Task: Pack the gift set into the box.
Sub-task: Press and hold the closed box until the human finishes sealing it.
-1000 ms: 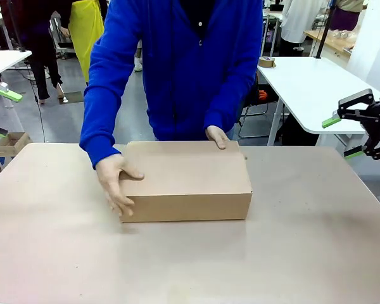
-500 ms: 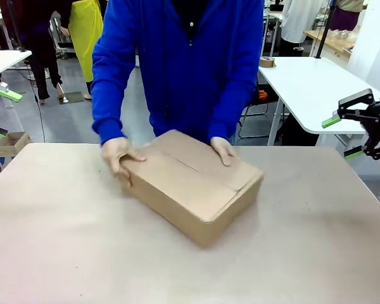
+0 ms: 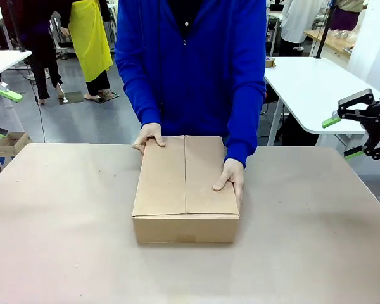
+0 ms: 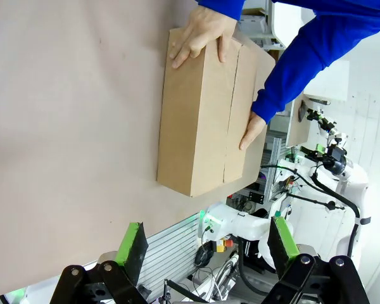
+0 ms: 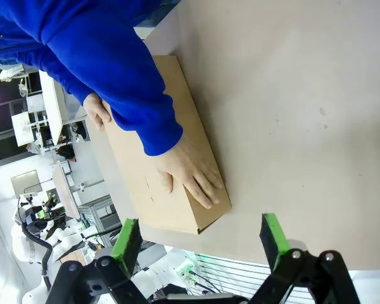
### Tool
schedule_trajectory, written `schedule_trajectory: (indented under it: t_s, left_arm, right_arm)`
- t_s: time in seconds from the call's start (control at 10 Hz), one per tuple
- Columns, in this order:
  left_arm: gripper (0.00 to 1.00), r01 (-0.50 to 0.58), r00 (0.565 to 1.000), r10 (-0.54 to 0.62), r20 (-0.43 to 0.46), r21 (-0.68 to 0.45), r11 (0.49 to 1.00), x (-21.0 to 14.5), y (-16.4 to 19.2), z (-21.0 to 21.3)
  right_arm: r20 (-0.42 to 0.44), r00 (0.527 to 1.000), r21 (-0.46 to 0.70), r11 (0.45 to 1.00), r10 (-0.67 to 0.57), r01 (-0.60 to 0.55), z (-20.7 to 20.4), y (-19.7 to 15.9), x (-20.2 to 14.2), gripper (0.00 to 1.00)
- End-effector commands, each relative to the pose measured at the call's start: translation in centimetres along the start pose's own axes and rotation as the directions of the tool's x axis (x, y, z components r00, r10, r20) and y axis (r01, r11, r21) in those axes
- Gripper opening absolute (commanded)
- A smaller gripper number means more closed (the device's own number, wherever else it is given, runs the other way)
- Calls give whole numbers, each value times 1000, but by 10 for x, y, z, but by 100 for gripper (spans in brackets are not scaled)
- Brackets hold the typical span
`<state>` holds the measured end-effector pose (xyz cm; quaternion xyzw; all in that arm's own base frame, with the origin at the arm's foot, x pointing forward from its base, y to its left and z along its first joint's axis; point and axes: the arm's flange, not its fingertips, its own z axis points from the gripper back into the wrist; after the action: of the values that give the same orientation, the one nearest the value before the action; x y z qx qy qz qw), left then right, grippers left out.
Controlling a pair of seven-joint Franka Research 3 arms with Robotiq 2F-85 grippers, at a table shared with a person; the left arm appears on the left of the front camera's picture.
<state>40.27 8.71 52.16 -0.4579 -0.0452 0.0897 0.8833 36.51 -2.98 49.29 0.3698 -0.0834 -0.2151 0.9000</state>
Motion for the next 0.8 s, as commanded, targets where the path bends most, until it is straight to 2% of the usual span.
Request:
schedule_trajectory:
  t_s: [0.0,0.1,0.2,0.3,0.4,0.5,0.6,0.7]
  left_arm:
    - [100,0,1000,0,0,0,1000,0,0,0]
    - [100,244,960,-257,-111,-117,963,0,-20,-19]
    - [100,418,884,-447,-140,-196,887,5,-44,-53]
    - [100,579,772,-628,-103,-297,760,6,-71,-97]
    - [100,692,694,-719,34,-307,653,-3,-87,-137]
    - [100,770,610,-780,139,-337,542,-18,-94,-176]
    - [100,845,514,-816,264,-321,428,-33,-94,-200]
    - [100,895,428,-827,363,-294,334,-46,-89,-211]
  right_arm:
    - [-17,1000,-54,999,9,-10,-5,10,6,100]
    - [-71,986,-42,988,149,-152,-27,37,4,100]
    - [-97,947,-16,951,307,-310,-53,69,-1,100]
    - [-73,841,73,843,537,-532,-81,103,-13,100]
    - [45,690,209,669,722,-713,-102,127,-27,100]
    - [145,527,412,433,837,-802,-121,139,-40,100]
    - [221,415,535,246,882,-808,-136,140,-51,100]
    - [261,366,604,145,893,-784,-146,134,-60,100]
